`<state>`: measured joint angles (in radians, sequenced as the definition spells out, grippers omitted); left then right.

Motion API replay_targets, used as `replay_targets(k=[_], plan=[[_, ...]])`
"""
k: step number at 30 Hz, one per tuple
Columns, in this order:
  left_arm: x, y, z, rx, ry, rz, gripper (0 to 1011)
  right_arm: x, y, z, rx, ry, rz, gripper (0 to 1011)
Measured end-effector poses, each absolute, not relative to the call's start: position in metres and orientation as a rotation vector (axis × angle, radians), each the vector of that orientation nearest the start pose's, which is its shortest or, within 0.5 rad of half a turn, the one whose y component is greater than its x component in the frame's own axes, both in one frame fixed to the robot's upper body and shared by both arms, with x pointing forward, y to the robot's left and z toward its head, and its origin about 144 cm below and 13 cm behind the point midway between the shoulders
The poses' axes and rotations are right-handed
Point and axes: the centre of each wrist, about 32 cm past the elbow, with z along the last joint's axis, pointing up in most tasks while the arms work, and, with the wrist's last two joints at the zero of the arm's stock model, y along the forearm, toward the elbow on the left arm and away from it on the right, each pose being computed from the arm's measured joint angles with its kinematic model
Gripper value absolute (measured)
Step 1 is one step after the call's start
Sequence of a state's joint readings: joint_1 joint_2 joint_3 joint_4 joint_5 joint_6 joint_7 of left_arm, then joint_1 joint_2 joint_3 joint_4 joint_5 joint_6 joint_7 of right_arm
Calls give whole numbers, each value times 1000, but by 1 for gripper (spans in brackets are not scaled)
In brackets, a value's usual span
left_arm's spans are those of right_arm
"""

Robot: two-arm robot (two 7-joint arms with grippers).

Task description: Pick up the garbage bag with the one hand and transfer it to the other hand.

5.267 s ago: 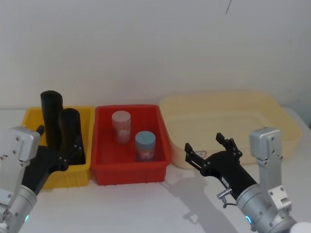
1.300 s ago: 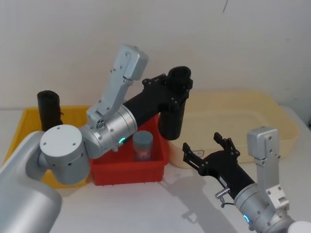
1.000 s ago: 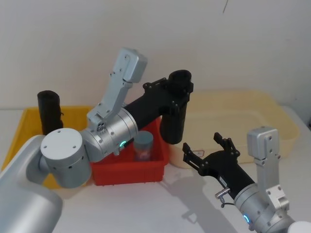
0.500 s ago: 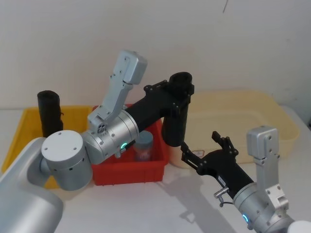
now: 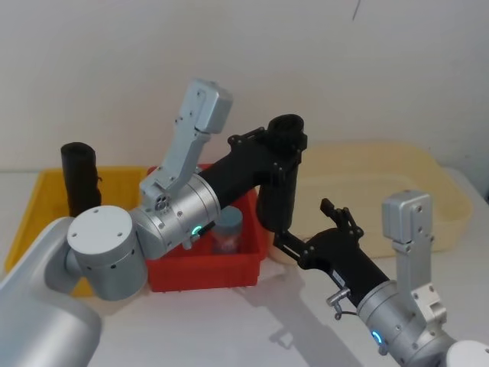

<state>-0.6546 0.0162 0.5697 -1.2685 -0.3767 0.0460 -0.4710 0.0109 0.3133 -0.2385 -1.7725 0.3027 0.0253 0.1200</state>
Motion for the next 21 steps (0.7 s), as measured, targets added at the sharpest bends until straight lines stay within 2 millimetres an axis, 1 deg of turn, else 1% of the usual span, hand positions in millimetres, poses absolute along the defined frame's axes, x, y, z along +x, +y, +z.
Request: replay_targets(k=[10,21], plan=[[580,65,1286,-164,-123,541,377,457,-220,1198,87,-68,-1151,999],[580,65,1286,-165,-122,541,377,471,-213,1197,79,-77,-1148,1000]])
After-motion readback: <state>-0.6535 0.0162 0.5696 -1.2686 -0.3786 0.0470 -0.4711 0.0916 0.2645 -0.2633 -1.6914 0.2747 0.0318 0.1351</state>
